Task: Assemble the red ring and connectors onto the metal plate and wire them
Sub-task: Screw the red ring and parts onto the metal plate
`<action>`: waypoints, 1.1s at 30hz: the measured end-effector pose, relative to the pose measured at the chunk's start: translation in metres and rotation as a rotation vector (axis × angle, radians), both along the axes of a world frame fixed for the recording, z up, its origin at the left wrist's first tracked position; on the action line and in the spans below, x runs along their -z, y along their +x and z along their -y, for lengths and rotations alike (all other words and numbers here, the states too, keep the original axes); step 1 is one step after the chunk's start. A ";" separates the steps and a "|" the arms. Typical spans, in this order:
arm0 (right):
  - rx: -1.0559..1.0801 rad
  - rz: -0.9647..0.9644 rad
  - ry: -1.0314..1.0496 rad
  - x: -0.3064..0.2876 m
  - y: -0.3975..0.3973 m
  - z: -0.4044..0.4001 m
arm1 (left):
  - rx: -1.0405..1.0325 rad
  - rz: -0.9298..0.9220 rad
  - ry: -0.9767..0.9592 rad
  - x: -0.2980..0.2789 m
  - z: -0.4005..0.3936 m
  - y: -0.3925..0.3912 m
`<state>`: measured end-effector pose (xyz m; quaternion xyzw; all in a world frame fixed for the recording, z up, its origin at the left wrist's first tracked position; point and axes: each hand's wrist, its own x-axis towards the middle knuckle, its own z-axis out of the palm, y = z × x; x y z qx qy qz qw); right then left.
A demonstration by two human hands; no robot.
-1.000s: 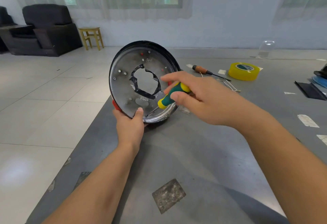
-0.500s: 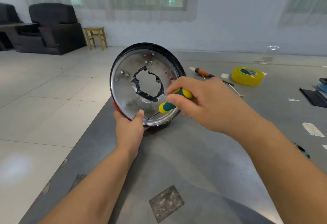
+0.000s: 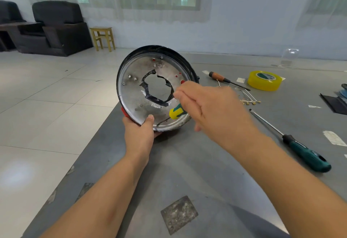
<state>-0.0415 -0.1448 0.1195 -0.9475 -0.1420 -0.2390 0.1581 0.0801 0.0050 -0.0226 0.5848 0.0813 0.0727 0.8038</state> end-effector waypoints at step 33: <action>-0.161 -0.217 0.133 0.000 0.005 0.022 | 0.002 0.032 0.082 -0.001 0.000 -0.004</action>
